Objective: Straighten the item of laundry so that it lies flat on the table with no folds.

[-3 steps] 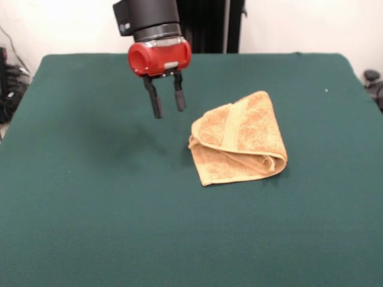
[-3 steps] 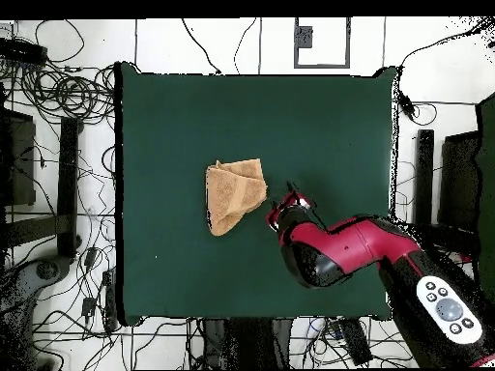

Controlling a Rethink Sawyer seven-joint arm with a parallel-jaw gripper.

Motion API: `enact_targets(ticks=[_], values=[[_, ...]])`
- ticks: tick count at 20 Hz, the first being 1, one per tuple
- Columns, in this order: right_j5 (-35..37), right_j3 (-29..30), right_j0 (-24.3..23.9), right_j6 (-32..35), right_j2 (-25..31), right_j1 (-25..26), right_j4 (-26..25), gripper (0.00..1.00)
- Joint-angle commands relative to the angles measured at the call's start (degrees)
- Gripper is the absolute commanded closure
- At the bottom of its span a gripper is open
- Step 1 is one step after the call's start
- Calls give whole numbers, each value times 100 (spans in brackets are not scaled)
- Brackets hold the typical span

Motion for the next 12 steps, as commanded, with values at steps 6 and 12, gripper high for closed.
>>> enact_targets(ticks=[6, 12], values=[[47, -287, 82, 725, -116, 526, 558, 0], [-76, -426, 271, 805, -349, 634, 605, 0]])
